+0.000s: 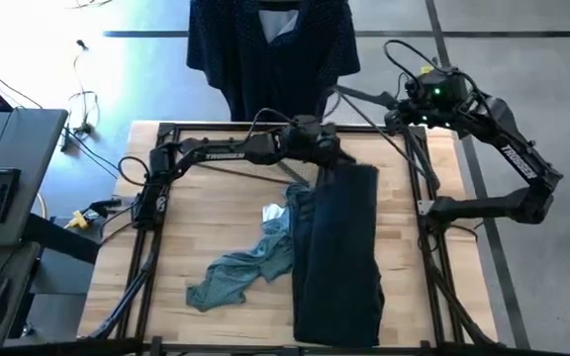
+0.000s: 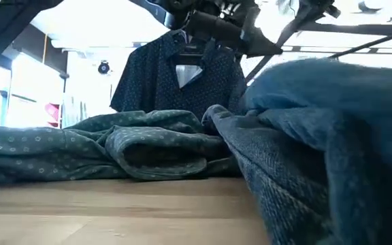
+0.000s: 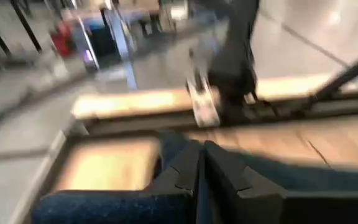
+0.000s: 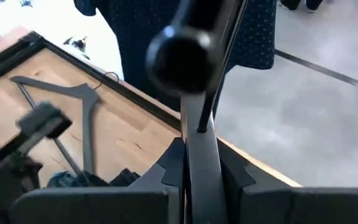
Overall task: Hang clothes
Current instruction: Insert the hanger into the blue pants
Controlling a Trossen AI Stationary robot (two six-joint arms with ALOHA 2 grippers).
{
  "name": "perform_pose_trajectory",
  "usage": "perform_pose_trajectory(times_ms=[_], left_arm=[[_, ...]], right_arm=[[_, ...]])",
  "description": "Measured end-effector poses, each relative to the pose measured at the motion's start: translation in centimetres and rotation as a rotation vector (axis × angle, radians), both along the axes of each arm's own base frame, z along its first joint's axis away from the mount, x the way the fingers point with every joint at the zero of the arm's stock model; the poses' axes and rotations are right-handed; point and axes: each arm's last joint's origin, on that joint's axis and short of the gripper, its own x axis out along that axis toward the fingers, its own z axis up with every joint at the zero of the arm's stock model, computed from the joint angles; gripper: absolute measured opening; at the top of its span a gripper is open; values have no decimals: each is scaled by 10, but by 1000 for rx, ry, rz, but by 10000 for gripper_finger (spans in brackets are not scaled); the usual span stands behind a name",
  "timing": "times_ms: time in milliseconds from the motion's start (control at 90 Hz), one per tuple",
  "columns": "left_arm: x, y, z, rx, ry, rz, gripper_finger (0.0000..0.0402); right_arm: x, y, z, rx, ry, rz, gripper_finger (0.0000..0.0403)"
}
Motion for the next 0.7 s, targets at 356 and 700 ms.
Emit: perform_pose_trajectory(times_ms=[356, 700], left_arm=[[-4, 12, 1, -33, 117, 114, 1], [-59, 47, -60, -696, 712, 476, 78]], right_arm=[[-8, 5, 4, -5, -36, -55, 25], [-8, 5, 3, -3, -28, -48, 25]])
